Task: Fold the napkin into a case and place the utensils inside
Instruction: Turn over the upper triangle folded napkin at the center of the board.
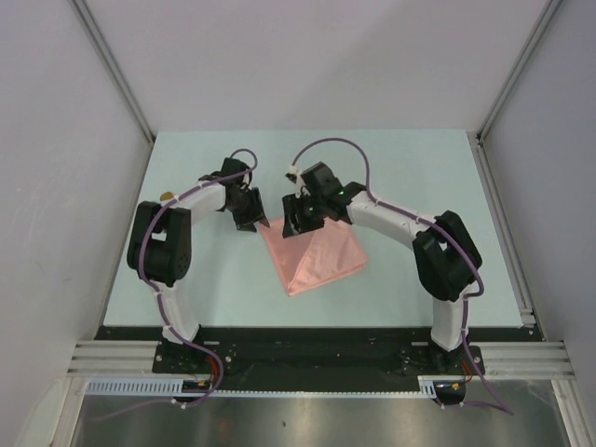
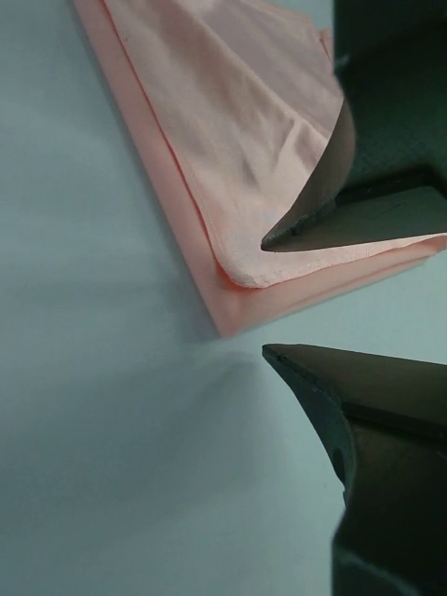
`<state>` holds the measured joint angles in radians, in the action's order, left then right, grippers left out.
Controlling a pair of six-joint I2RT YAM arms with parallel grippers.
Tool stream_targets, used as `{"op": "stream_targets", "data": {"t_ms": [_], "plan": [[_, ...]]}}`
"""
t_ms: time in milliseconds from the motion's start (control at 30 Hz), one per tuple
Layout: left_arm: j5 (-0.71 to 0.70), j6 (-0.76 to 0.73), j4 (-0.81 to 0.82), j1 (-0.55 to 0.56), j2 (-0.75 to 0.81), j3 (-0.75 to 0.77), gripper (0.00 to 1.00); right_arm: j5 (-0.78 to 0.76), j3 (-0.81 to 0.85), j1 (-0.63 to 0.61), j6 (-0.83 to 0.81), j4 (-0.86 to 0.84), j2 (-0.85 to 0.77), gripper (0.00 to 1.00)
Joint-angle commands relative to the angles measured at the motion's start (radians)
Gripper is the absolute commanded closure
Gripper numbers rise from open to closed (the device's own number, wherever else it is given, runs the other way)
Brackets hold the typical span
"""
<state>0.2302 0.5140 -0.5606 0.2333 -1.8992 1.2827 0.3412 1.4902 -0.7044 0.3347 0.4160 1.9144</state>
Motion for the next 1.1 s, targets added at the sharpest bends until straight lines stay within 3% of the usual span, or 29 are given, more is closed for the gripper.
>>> {"op": "stream_targets", "data": {"t_ms": [0,133,300,733,933,1067], "plan": [[-0.022,0.004,-0.022,-0.006,-0.046,0.055,0.51,-0.218,0.077,-0.099,-0.106,0.136,-0.028,0.43],[-0.037,0.023,-0.021,-0.006,-0.066,0.064,0.53,-0.312,0.094,-0.171,-0.123,0.198,-0.003,0.4],[-0.06,0.038,-0.024,-0.006,-0.086,0.063,0.57,-0.288,0.05,-0.184,-0.086,0.173,-0.023,0.4],[-0.042,0.069,0.028,-0.006,-0.069,0.03,0.77,-0.291,0.045,-0.242,-0.089,0.162,0.006,0.4],[-0.04,0.077,0.047,-0.006,-0.057,0.001,0.81,-0.289,0.073,-0.293,-0.112,0.19,0.037,0.44],[-0.031,0.08,0.056,-0.006,-0.057,-0.013,0.82,-0.28,0.068,-0.319,-0.109,0.213,0.06,0.53]]}}
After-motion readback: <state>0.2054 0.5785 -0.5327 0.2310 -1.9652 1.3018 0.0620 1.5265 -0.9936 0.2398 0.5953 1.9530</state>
